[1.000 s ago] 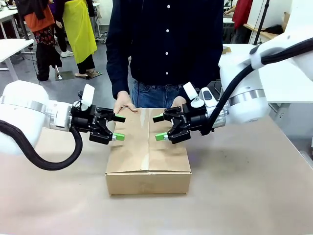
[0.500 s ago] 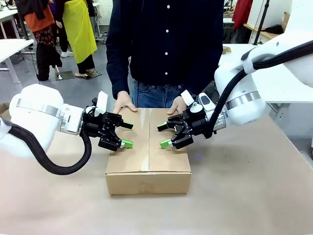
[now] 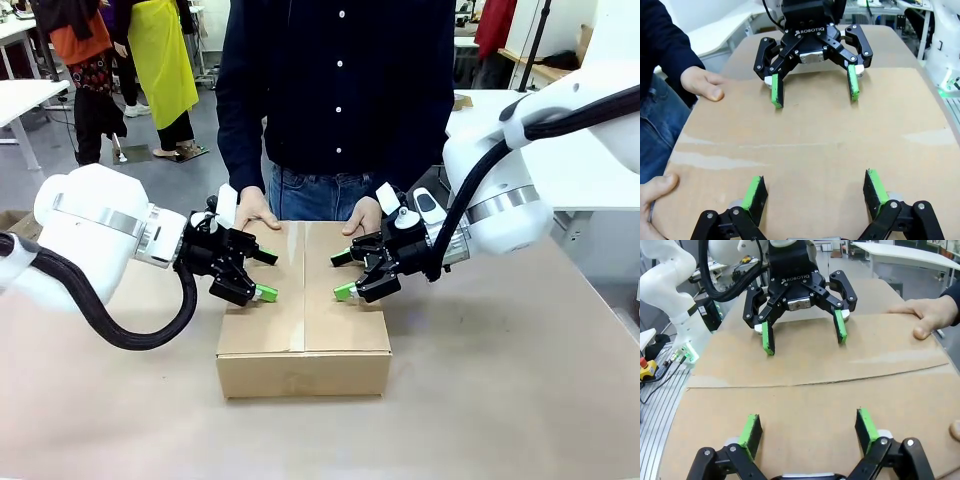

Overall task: Pack the gift set into the box.
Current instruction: Press and hold the closed box until the human finishes sealing it.

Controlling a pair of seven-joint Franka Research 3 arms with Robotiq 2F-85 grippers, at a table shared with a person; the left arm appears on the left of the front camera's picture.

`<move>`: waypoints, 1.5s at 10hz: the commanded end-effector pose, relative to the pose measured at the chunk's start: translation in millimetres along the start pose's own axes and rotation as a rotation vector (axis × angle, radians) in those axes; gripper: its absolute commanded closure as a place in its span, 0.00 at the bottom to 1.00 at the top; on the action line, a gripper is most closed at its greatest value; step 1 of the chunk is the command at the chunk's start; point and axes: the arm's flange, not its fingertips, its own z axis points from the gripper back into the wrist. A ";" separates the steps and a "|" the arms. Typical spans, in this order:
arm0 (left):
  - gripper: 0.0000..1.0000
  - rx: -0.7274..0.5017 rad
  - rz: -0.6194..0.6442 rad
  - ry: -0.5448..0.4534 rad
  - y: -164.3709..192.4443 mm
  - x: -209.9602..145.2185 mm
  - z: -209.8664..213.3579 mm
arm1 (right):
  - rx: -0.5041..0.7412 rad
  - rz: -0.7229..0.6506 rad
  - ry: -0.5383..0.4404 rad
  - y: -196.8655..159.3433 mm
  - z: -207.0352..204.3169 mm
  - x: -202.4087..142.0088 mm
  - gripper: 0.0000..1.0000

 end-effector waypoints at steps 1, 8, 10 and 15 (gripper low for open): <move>0.00 0.003 -0.009 0.093 1.6 -11.2 -3.4 | -0.025 -0.022 0.035 4.4 -2.2 -13.1 0.00; 0.00 -0.013 -0.023 0.032 4.8 4.3 3.6 | -0.003 -0.006 -0.008 0.4 -0.5 -0.2 0.00; 0.00 -0.013 -0.023 0.032 4.8 4.3 3.6 | -0.003 -0.006 -0.008 0.4 -0.5 -0.2 0.00; 0.00 -0.013 -0.023 0.032 4.8 4.3 3.6 | -0.003 -0.006 -0.008 0.4 -0.5 -0.2 0.00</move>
